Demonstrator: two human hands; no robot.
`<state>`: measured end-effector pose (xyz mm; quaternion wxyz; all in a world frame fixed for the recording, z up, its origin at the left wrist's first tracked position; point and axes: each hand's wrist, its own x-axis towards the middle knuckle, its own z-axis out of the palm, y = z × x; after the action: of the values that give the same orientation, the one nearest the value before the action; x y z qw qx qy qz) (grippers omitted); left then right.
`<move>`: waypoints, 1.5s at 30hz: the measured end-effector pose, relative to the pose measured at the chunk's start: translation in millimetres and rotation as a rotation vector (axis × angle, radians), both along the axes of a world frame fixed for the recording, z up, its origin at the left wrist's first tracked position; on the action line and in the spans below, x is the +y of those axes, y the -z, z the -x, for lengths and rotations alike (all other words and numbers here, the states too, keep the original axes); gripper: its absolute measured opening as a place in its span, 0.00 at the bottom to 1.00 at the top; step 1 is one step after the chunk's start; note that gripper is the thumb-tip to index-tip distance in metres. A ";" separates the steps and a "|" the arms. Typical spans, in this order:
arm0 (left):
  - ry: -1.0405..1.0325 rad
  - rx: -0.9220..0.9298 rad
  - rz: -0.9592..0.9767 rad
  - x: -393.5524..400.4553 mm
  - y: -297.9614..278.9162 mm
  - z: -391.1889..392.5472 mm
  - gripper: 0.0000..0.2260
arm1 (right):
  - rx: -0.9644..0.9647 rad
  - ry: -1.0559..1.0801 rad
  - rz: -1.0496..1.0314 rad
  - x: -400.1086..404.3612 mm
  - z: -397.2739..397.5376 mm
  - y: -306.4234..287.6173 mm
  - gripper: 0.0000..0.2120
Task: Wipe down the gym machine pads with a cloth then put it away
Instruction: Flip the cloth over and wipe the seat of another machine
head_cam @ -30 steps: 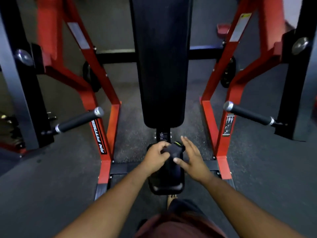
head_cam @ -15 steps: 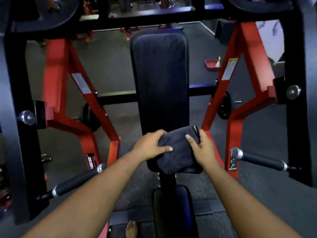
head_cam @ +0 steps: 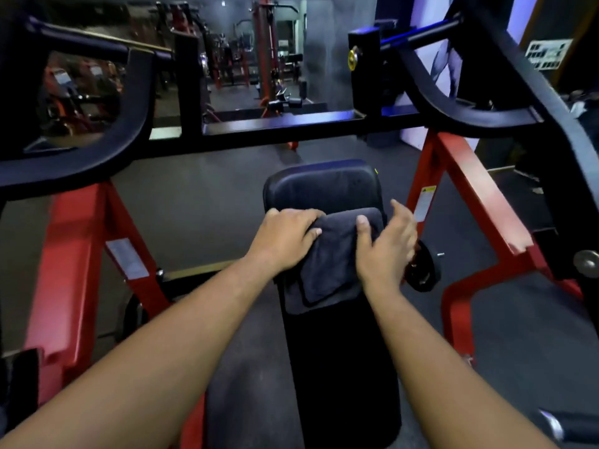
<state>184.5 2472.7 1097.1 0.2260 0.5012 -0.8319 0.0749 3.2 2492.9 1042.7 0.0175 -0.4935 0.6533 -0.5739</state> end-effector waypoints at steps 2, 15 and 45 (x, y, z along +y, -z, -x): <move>-0.022 -0.093 0.123 -22.6 -11.8 -4.5 0.13 | 0.081 -0.069 -0.029 -15.8 -32.5 -3.0 0.35; -0.086 -0.158 -0.005 -87.3 6.0 -26.9 0.31 | 0.678 -0.190 -0.176 -58.9 -60.2 74.7 0.50; -0.083 -0.186 0.385 -100.4 36.4 -23.6 0.37 | 0.468 -0.049 -0.215 -131.6 -8.7 -23.3 0.41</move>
<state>208.1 2372.2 1060.7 0.2366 0.4736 -0.7981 0.2877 11.9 2361.3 1066.1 -0.0678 -0.6240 0.6847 -0.3705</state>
